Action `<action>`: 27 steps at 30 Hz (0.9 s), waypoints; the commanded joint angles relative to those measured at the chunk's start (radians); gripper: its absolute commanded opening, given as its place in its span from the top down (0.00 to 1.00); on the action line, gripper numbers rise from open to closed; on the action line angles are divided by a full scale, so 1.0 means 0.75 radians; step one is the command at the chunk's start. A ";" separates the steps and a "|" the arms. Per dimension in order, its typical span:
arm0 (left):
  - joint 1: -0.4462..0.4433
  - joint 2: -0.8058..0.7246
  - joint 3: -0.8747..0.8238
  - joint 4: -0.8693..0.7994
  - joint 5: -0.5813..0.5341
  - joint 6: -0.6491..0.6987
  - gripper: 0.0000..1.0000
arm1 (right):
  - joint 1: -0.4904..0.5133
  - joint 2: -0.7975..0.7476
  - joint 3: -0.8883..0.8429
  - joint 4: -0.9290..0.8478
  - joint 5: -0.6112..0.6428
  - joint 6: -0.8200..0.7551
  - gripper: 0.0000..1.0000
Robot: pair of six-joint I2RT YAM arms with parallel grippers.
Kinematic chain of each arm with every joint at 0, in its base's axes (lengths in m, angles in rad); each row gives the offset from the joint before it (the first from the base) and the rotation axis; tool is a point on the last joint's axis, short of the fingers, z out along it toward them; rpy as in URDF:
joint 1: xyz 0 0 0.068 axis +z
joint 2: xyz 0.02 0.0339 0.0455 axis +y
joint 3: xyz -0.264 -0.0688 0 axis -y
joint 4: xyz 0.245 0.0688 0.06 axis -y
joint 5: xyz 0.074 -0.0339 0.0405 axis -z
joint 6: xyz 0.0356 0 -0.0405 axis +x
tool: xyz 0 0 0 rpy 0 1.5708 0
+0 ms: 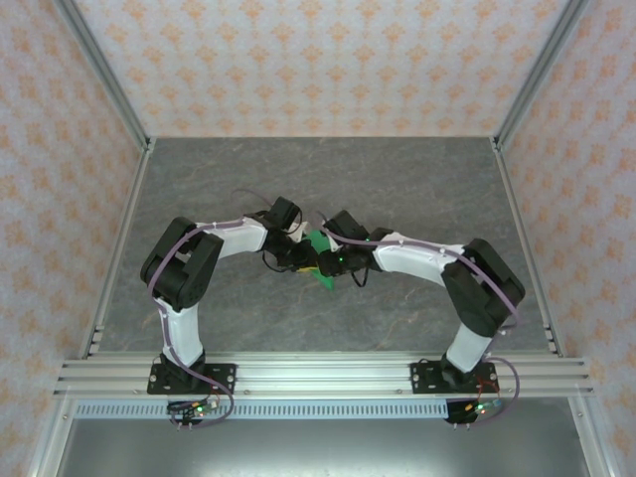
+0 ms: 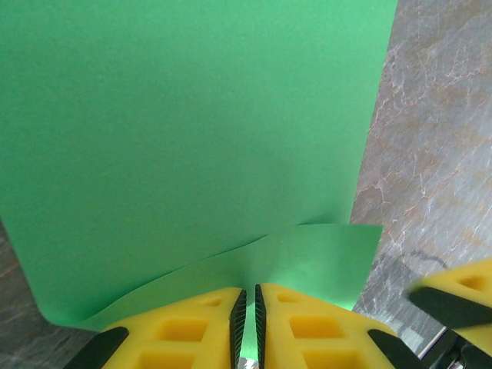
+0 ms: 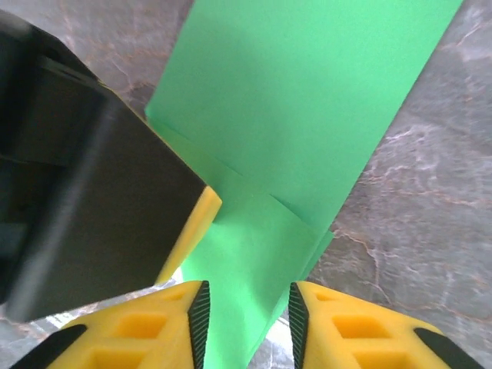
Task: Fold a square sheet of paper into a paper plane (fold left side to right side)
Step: Third fold the triangle at the center of the table.
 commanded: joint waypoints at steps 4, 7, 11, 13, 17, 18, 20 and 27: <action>-0.011 0.059 -0.054 -0.069 -0.113 0.029 0.82 | -0.004 -0.172 -0.011 -0.117 -0.102 0.035 0.63; -0.008 0.059 -0.048 -0.070 -0.112 0.032 0.82 | -0.004 -0.190 -0.043 -0.074 -0.322 0.095 0.66; -0.010 0.062 -0.045 -0.069 -0.111 0.029 0.82 | -0.004 -0.156 -0.100 0.042 -0.490 0.208 0.72; -0.010 0.063 -0.041 -0.070 -0.110 0.031 0.82 | -0.004 -0.115 -0.111 0.104 -0.538 0.259 0.75; -0.009 0.063 -0.041 -0.076 -0.110 0.032 0.82 | -0.004 -0.023 -0.084 0.112 -0.501 0.303 0.79; -0.011 0.063 -0.041 -0.078 -0.109 0.032 0.82 | -0.004 -0.005 -0.077 0.105 -0.476 0.312 0.80; -0.011 0.063 -0.040 -0.076 -0.108 0.032 0.82 | -0.004 0.031 -0.061 0.088 -0.440 0.319 0.81; -0.010 0.062 -0.037 -0.083 -0.108 0.032 0.82 | -0.004 0.075 -0.047 0.084 -0.381 0.338 0.81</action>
